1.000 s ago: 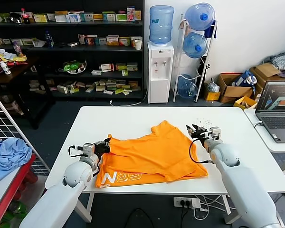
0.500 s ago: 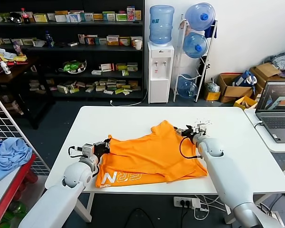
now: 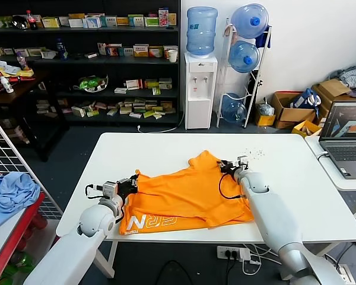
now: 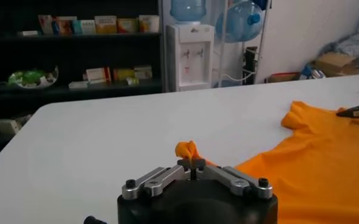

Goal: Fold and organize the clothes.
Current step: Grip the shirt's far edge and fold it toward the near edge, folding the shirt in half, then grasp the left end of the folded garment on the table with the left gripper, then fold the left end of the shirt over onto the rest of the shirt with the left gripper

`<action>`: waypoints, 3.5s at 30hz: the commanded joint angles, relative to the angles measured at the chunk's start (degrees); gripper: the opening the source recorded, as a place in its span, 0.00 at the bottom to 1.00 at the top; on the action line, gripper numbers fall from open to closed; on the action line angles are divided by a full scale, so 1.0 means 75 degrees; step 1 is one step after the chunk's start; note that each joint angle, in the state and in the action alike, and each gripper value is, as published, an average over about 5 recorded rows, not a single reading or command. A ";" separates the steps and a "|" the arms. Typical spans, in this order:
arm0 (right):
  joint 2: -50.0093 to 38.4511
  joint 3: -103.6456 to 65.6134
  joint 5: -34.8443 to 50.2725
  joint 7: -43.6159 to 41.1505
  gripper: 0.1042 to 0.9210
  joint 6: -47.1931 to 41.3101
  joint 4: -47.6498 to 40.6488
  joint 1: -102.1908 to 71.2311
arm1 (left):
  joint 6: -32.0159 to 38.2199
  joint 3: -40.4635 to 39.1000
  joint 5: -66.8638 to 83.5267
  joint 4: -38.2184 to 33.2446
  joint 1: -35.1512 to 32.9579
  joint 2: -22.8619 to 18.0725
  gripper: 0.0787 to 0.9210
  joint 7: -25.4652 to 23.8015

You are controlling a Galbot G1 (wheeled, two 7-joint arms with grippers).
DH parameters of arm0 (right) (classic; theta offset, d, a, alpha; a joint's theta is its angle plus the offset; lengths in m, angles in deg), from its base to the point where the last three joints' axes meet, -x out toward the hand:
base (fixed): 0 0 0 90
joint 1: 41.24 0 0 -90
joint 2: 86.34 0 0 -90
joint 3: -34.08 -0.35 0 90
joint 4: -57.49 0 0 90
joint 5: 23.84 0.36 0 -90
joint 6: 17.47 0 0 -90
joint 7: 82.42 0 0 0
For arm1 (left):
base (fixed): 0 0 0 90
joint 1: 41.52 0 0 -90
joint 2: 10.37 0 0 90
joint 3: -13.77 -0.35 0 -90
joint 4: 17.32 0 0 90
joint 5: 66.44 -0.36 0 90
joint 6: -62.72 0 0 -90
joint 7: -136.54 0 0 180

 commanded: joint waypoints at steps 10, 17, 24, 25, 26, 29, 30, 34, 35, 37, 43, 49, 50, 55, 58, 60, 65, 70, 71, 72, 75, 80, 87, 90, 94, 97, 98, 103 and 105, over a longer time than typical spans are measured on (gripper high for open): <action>-0.1532 0.0204 0.0647 0.1002 0.02 -0.0278 0.4195 -0.2039 | 0.0202 0.0290 0.0104 -0.0909 -0.0629 0.0383 0.02 0.0019; -0.2426 -0.0368 0.0621 0.1602 0.02 -0.0476 0.6382 -0.3875 | 0.0164 0.0459 0.0073 -0.1802 -0.1377 0.0647 0.02 0.0140; -0.2878 -0.0889 0.0274 0.1974 0.02 -0.0747 0.7879 -0.5712 | 0.0081 0.0499 -0.0116 -0.2350 -0.2309 0.0790 0.02 0.0279; -0.2881 -0.0949 0.0189 0.2009 0.02 -0.0783 0.8011 -0.5953 | 0.0089 0.0494 -0.0176 -0.2370 -0.2432 0.0781 0.02 0.0283; -0.2875 -0.0993 0.0087 0.2031 0.02 -0.0809 0.8109 -0.6189 | 0.0102 0.0485 -0.0244 -0.2375 -0.2528 0.0759 0.02 0.0281; -0.2857 -0.1050 -0.0177 0.2095 0.02 -0.0902 0.8361 -0.6716 | 0.0163 0.0446 -0.0459 -0.2342 -0.2751 0.0656 0.02 0.0272; -0.2851 -0.1051 -0.0236 0.2120 0.02 -0.0950 0.8424 -0.6844 | 0.0186 0.0435 -0.0526 -0.2316 -0.2795 0.0613 0.02 0.0268; -0.2833 -0.1021 -0.0314 0.2195 0.02 -0.1092 0.8483 -0.7038 | 0.0271 0.0460 -0.0752 -0.2205 -0.2830 0.0476 0.02 0.0244; -0.2830 -0.1018 -0.0322 0.2192 0.02 -0.1105 0.8442 -0.7029 | 0.0297 0.0483 -0.0813 -0.2175 -0.2819 0.0455 0.02 0.0242; -0.2829 -0.1023 -0.0311 0.2184 0.02 -0.1135 0.8340 -0.6979 | 0.0427 0.0537 -0.0943 -0.2118 -0.2792 0.0438 0.02 0.0256; -0.2823 -0.1053 -0.0251 0.2253 0.08 -0.1077 0.8075 -0.6800 | 0.0711 0.0791 -0.1106 -0.2157 -0.2813 0.0469 0.07 0.0386; -0.2875 -0.1053 -0.0176 0.2266 0.30 -0.1078 0.8067 -0.6677 | 0.0527 0.0919 -0.0927 -0.2142 -0.2928 0.0493 0.26 0.0479; -0.2877 -0.1050 -0.0163 0.2270 0.33 -0.1083 0.8077 -0.6659 | 0.0484 0.0927 -0.0841 -0.2106 -0.2930 0.0470 0.30 0.0503; -0.2879 -0.1039 -0.0109 0.2284 0.51 -0.1121 0.8146 -0.6633 | 0.0213 0.0989 -0.0056 -0.1915 -0.2869 0.0327 0.48 0.0692; -0.2873 -0.1050 -0.0083 0.2283 0.61 -0.1136 0.8202 -0.6673 | 0.0058 0.1035 0.0541 -0.1764 -0.2795 0.0235 0.58 0.0887; -0.2861 -0.1061 -0.0078 0.2280 0.69 -0.1135 0.8222 -0.6705 | -0.0028 0.1049 0.0845 -0.1691 -0.2753 0.0173 0.65 0.1008; -0.2809 -0.1062 -0.0068 0.2282 0.84 -0.1141 0.8258 -0.6738 | -0.0147 0.1028 0.1281 -0.1589 -0.2654 0.0025 0.81 0.1247; -0.2765 -0.1050 -0.0064 0.2285 0.88 -0.1177 0.8301 -0.6739 | -0.0193 0.0989 0.1400 -0.1608 -0.2616 -0.0063 0.87 0.1330; -0.2760 -0.1049 -0.0065 0.2285 0.88 -0.1182 0.8307 -0.6744 | -0.0208 0.0982 0.1402 -0.1646 -0.2627 -0.0065 0.85 0.1330; -0.2758 -0.1049 -0.0065 0.2285 0.88 -0.1185 0.8314 -0.6751 | -0.0223 0.0978 0.1398 -0.1689 -0.2642 -0.0064 0.82 0.1325; -0.2760 -0.1051 -0.0063 0.2284 0.88 -0.1191 0.8344 -0.6782 | -0.0261 0.0962 0.1363 -0.1789 -0.2679 -0.0055 0.72 0.1307; -0.2755 -0.1047 -0.0066 0.2283 0.88 -0.1164 0.8391 -0.6855 | -0.0283 0.0917 0.1237 -0.1737 -0.2660 -0.0078 0.56 0.1214; -0.2703 -0.1036 -0.0041 0.2320 0.88 -0.1091 0.8477 -0.6893 | -0.0262 0.0910 0.0957 -0.1701 -0.2611 -0.0024 0.31 0.0988; -0.2683 -0.1040 -0.0013 0.2356 0.88 -0.1037 0.8526 -0.6868 | -0.0243 0.0996 0.0902 -0.1713 -0.2533 0.0170 0.21 0.0953; -0.2640 -0.1042 0.0015 0.2419 0.88 -0.0831 0.8563 -0.6858 | -0.0237 0.1258 0.0950 -0.1568 -0.2354 0.0634 0.08 0.0930; -0.2584 -0.1025 0.0041 0.2511 0.88 -0.0582 0.8603 -0.6852 | -0.0242 0.1491 0.1042 -0.1231 -0.2134 0.1093 0.05 0.0885; -0.2562 -0.1019 0.0042 0.2545 0.88 -0.0497 0.8621 -0.6846 | -0.0244 0.1577 0.1085 -0.1085 -0.2053 0.1237 0.05 0.0870; -0.2470 -0.1010 0.0028 0.2718 0.88 -0.0144 0.8658 -0.6794 | -0.0298 0.2045 0.1245 -0.0530 -0.1689 0.2007 0.05 0.0817; -0.2446 -0.1014 0.0013 0.2787 0.88 -0.0037 0.8656 -0.6777 | -0.0326 0.2209 0.1279 -0.0415 -0.1604 0.2304 0.05 0.0824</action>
